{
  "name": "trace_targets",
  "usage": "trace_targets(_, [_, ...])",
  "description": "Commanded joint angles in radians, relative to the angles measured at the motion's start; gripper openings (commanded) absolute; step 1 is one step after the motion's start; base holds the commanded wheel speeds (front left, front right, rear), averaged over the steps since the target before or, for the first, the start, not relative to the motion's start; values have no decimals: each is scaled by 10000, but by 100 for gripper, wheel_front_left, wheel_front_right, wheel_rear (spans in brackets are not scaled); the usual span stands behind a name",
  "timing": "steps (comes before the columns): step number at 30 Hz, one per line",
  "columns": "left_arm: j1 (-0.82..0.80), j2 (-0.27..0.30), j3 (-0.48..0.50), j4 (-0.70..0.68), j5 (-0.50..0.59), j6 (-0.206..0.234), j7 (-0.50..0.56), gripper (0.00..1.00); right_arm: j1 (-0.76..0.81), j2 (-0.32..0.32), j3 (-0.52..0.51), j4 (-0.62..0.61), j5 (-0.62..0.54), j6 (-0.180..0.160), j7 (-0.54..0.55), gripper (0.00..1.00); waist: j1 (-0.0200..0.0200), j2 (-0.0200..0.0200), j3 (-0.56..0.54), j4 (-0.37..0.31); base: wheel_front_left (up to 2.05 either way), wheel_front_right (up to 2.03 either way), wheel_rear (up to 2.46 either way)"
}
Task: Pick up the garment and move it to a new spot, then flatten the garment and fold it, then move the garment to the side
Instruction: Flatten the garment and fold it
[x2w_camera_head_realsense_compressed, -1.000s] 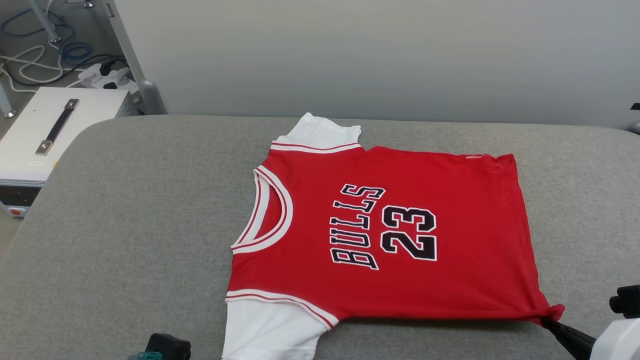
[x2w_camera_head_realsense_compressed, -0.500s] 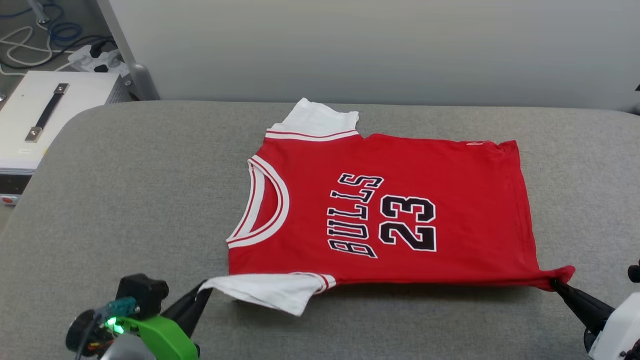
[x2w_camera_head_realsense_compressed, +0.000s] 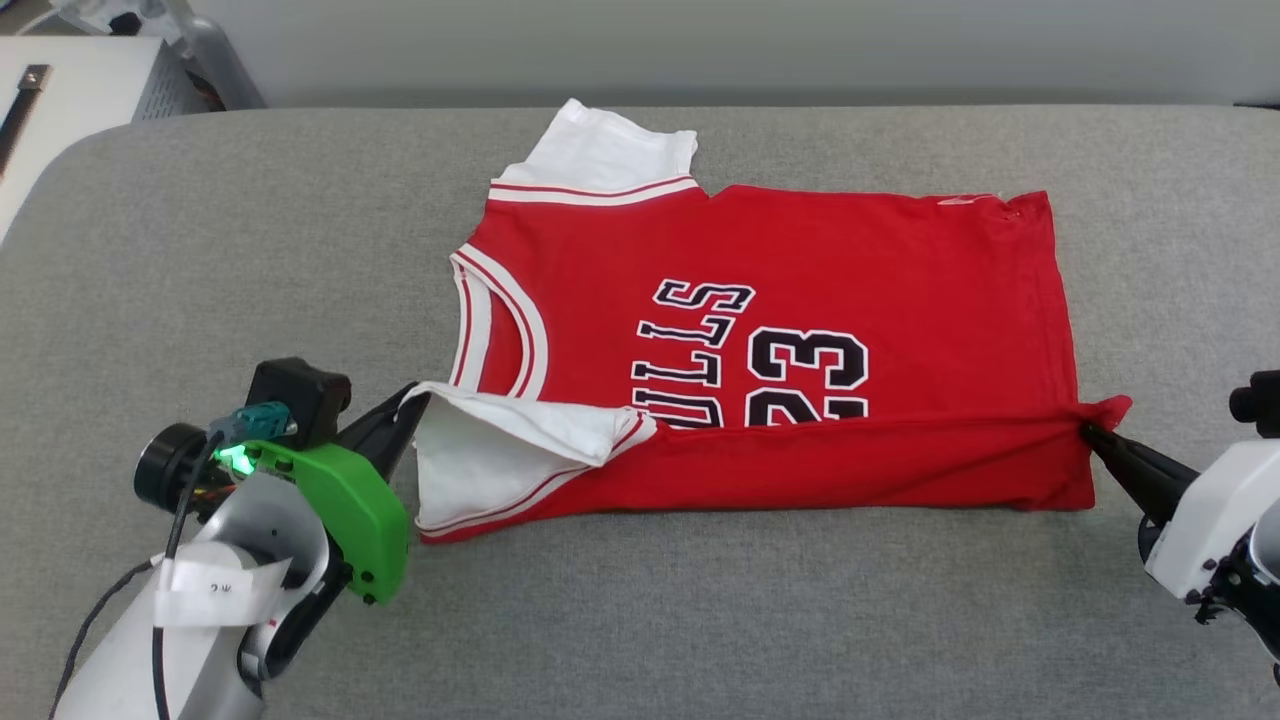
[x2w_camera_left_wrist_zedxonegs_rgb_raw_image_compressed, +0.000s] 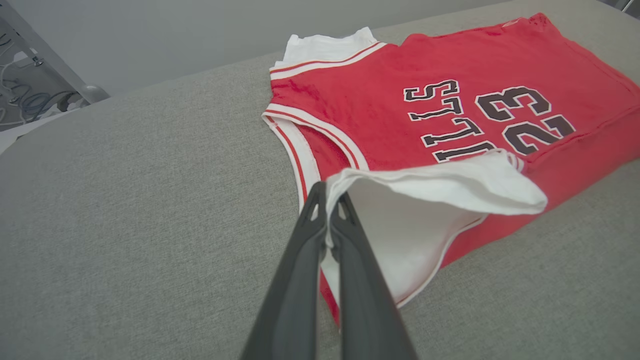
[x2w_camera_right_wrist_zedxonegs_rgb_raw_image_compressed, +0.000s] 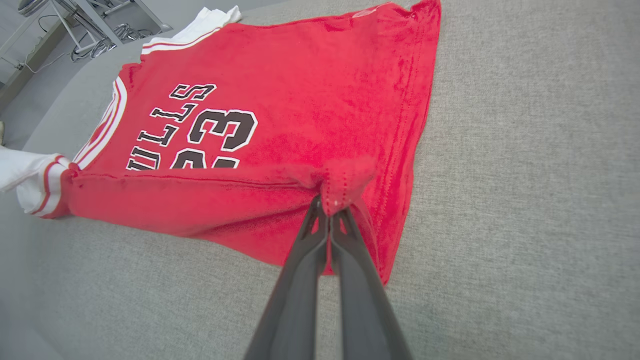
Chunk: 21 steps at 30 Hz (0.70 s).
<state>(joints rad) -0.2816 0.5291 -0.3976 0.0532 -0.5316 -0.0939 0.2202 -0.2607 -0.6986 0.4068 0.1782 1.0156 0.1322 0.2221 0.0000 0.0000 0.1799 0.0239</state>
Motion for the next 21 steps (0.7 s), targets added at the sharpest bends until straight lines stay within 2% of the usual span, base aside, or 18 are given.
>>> trace_targets(1, [-432, -12, -121, 232, 104, -101, 11, 0, -276, 157, 54, 108, -197, -15, 150, 0, 0, 0, 536, -260, 0, 0, 0])
trace_targets(6, [-1371, -30, -499, 1268, 160, -260, -98, 0, -860, 546, 127, 429, -488, -15, 343, 0, 0, 0, 880, -421, 0, 0, 0])
trace_targets(21, [-2944, -298, -1567, 3826, 49, -360, -560, 0, -1777, 901, 558, 1373, -1092, -15, 406, 0, 0, 0, 1415, -460, 0, 0, 0])
